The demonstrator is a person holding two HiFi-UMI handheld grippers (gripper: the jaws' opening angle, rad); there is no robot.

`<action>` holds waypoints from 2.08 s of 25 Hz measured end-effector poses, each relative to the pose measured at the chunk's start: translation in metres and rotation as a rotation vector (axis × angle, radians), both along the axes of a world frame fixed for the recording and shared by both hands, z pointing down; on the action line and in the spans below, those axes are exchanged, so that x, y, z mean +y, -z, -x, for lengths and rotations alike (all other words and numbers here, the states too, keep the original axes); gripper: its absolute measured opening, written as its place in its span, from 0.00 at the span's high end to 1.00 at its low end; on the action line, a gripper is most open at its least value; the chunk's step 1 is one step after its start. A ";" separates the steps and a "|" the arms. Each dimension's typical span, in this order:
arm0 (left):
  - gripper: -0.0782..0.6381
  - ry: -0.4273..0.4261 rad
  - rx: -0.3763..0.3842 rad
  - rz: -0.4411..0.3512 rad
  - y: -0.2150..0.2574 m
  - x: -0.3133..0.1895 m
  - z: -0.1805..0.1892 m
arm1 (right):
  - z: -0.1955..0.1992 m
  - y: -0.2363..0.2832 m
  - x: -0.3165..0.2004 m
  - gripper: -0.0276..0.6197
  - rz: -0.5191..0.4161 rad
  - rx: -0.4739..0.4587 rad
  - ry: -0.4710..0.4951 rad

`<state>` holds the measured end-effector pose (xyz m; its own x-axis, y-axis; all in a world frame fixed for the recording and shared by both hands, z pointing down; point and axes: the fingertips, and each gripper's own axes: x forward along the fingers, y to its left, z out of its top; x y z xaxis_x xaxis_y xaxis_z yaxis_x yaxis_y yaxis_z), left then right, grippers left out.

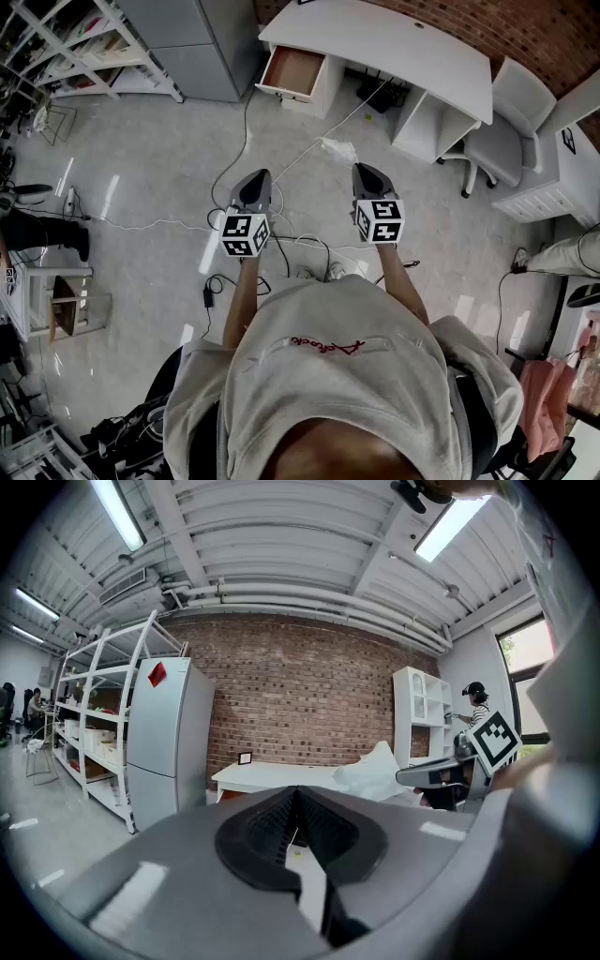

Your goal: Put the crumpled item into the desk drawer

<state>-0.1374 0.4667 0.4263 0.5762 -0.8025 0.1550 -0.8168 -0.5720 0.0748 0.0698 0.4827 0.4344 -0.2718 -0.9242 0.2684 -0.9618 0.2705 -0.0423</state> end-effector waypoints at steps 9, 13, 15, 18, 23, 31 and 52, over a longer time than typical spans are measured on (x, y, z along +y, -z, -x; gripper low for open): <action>0.88 -0.006 0.004 -0.009 0.004 -0.005 0.009 | 0.010 0.004 -0.006 0.94 -0.011 0.001 -0.011; 0.88 -0.014 0.008 -0.012 0.005 -0.006 0.020 | 0.022 0.006 -0.005 0.94 -0.017 0.001 -0.020; 0.88 -0.024 0.008 -0.017 0.005 -0.005 0.024 | 0.026 0.006 -0.004 0.94 -0.020 -0.004 -0.028; 0.88 -0.036 0.006 -0.018 0.002 -0.006 0.030 | 0.035 0.003 0.000 0.94 -0.017 0.002 -0.032; 0.88 -0.052 0.004 -0.001 -0.006 -0.005 0.033 | 0.037 -0.006 0.008 0.94 0.002 0.007 -0.055; 0.88 -0.072 -0.001 -0.011 -0.008 -0.019 0.020 | 0.028 -0.006 -0.007 0.94 -0.005 0.010 -0.062; 0.88 -0.039 -0.011 0.011 -0.013 -0.214 -0.037 | -0.013 -0.021 -0.208 0.94 0.022 -0.016 0.006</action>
<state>-0.1003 0.2527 0.4394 0.6056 -0.7774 0.1699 -0.7944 -0.6031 0.0721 0.0830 0.2751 0.4557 -0.2820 -0.9163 0.2844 -0.9592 0.2755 -0.0636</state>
